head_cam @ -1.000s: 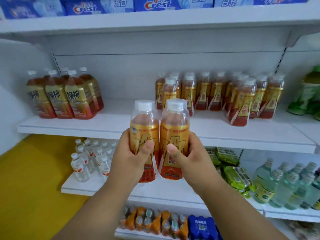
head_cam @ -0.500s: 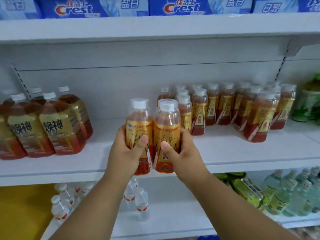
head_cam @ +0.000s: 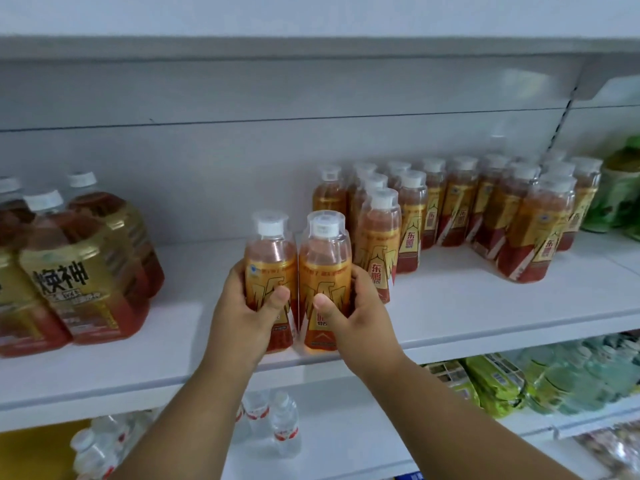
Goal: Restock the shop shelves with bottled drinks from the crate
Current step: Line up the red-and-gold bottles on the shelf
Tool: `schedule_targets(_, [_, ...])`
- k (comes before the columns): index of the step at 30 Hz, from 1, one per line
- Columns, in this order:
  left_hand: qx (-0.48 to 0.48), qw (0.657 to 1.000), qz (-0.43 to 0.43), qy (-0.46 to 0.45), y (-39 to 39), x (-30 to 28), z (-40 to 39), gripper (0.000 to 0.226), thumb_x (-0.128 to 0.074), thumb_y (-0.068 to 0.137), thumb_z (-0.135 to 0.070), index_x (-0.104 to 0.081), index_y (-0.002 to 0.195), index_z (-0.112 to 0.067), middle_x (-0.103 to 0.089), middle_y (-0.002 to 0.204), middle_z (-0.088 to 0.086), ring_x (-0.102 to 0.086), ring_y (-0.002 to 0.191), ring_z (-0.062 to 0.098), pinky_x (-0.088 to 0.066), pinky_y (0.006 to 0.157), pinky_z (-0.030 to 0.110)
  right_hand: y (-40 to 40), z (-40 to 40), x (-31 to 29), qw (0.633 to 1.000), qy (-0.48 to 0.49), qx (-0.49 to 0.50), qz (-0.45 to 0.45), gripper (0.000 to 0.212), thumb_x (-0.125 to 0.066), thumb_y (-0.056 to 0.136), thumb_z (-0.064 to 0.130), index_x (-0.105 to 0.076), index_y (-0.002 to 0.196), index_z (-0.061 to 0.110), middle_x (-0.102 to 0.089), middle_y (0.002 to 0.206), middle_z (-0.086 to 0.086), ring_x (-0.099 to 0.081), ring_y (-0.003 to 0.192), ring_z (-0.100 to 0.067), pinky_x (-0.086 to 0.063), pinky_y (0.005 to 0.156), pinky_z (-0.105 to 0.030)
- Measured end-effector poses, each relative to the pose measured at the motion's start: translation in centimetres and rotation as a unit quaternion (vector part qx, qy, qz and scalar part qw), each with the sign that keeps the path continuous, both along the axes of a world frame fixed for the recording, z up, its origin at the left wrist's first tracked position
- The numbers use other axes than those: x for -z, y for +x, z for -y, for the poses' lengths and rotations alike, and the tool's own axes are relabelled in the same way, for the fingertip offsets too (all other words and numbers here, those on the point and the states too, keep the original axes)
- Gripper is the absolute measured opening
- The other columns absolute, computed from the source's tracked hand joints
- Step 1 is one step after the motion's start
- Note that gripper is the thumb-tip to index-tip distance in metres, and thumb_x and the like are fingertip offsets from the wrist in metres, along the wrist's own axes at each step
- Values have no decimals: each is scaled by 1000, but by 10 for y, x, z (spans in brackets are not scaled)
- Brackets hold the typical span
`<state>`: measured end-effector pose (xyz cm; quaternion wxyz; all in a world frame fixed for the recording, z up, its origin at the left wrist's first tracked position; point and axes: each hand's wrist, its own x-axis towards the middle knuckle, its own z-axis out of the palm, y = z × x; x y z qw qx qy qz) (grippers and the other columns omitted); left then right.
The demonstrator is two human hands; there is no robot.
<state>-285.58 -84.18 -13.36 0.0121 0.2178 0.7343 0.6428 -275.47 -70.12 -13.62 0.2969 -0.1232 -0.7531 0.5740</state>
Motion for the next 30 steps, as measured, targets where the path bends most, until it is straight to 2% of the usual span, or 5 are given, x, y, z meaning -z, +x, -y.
schedule_targets(3, [-2,1000,3,-3,-15,3,1,69,-69,66,-72,-49,129,-52,-68,115,-23,-68,109,9,-57,95,48,-13,-1,4,1000,-2,8,3,46,-71,85,51,-45,123,51,-61,125,14,-60,114,4,-53,87,-16])
schedule_targets(19, [-6,999,24,-25,-47,-3,2,37,-71,81,-53,-49,107,-66,-69,112,-22,-68,105,7,-56,95,48,-58,-13,-5,983,124,73,118,68,-59,93,53,-29,150,32,-54,139,5,-54,129,-19,-49,106,-45])
schedule_targets(24, [-19,997,29,-62,-42,-9,3,59,-70,81,-51,-45,134,-43,-62,130,-13,-60,120,15,-50,104,51,-51,-11,-9,962,180,102,179,78,-47,96,58,-14,158,24,-49,147,-2,-53,131,-25,-48,103,-43])
schedule_targets(27, [-184,974,-119,-50,-9,1,10,58,-68,89,-47,-41,139,-32,-52,138,-4,-51,123,15,-47,103,37,-32,-8,4,955,179,164,170,37,-50,97,54,-43,129,35,-64,119,10,-65,109,-14,-58,83,-34])
schedule_targets(30, [-131,964,-229,-13,29,10,-3,39,-61,90,-35,-50,127,-27,-54,123,-8,-56,111,11,-50,95,28,-10,-18,9,944,138,286,89,24,-64,90,46,-42,91,37,-56,87,14,-59,79,-8,-47,63,-24])
